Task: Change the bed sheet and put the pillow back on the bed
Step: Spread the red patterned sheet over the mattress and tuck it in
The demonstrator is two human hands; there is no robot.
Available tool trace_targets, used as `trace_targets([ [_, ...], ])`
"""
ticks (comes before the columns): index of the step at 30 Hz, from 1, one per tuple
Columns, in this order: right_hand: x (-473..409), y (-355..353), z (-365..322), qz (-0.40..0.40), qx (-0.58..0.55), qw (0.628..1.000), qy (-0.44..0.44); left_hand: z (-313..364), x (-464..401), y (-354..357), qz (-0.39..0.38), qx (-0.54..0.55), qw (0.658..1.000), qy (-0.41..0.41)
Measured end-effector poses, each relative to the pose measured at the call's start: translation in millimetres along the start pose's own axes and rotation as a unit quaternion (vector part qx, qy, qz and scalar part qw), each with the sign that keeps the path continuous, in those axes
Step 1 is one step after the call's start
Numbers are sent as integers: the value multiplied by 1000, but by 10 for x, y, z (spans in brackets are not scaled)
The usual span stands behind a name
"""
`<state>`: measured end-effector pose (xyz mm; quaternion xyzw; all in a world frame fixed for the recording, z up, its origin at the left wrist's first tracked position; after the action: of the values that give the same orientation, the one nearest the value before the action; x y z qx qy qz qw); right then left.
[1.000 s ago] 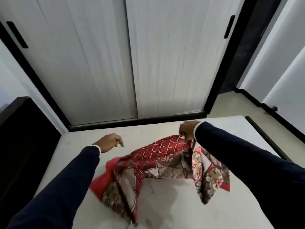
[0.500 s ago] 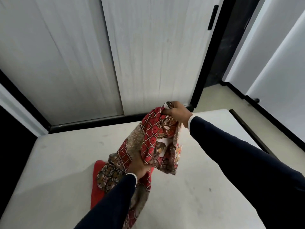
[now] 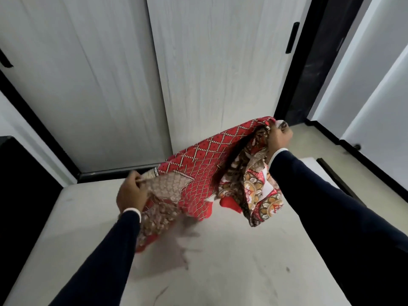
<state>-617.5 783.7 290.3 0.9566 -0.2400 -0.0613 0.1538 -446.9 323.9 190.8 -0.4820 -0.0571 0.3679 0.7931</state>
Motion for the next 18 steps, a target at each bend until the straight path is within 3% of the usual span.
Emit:
trace_targets([
  [2, -3, -134, -138, 40, 4, 998, -53, 282, -152, -574, 120, 75, 990, -21],
  [4, -41, -173, -310, 53, 8, 993, -103, 619, -325, -1143, 212, 114, 970, 22],
  [6, -119, -156, -389, 46, 13, 993, -105, 953, -530, -1502, 245, 77, 963, 83],
  [8, -227, -138, -263, 39, 52, 997, -45, 1226, -718, -1570, 239, 1, 957, 163],
  [10, -288, -88, 11, -13, 103, 995, 10, 1310, -853, -1184, 167, -96, 949, 249],
  [13, -99, 90, 760, -206, 211, 953, 76, 843, -770, -209, 26, -298, 909, 290],
  [16, 343, -55, 1532, -343, 405, 842, 93, 124, -171, 595, -126, -402, 868, 264],
  [18, 766, -269, 2046, -444, 504, 728, 138, -320, 371, 998, -218, -406, 850, 255],
])
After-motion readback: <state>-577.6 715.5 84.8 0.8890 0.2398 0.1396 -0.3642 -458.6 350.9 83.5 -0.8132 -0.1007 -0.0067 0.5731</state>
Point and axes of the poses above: each hand's wrist, its own x-axis away from the middle knuckle, its own y-axis out of the palm, z = x × y, the point moved 10 cm from there along -x, towards the middle knuckle, and after that the axes turned 9 degrees about -x, right-handed, at the moved point
